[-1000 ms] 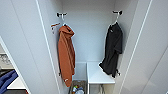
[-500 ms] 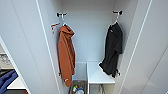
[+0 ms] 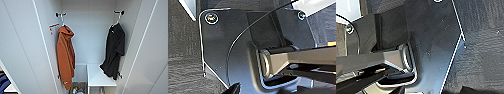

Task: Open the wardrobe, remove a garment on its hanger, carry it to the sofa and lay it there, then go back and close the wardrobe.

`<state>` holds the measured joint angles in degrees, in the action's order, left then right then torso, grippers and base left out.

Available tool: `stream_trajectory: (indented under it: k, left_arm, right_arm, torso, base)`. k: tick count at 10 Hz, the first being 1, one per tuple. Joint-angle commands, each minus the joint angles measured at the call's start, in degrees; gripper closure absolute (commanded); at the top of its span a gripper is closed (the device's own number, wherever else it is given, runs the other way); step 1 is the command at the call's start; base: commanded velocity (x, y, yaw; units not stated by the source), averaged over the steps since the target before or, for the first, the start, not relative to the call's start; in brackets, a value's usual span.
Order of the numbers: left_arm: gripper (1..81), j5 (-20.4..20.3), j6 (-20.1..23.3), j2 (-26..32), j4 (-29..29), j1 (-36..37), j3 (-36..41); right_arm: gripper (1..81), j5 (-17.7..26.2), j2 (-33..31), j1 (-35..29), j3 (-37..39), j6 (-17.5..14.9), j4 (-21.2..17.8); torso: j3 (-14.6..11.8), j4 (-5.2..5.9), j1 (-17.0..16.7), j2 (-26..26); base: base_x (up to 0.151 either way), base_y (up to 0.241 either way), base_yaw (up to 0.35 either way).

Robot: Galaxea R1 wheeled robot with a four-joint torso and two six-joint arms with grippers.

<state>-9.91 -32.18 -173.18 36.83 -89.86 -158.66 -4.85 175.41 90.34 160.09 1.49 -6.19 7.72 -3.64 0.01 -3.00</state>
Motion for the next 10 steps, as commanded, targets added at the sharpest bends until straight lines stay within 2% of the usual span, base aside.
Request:
stream_trajectory:
  k: [1,10]
  left_arm:
    - [1.0,2.53,0.1,0.11,0.53,1.39,-0.07]
    - [1.0,2.53,0.1,-0.07,0.7,1.39,-0.07]
  right_arm:
    - [1.0,3.53,-0.04,-1.61,-0.05,0.01,0.22]
    - [1.0,3.53,0.05,-1.87,-0.14,-0.08,0.39]
  torso:
    - [0.0,0.0,0.0,0.0]
    - [-0.02,0.0,-0.01,0.0]
  base:
    - [0.089,0.0,0.0]
    - [0.097,0.0,0.0]
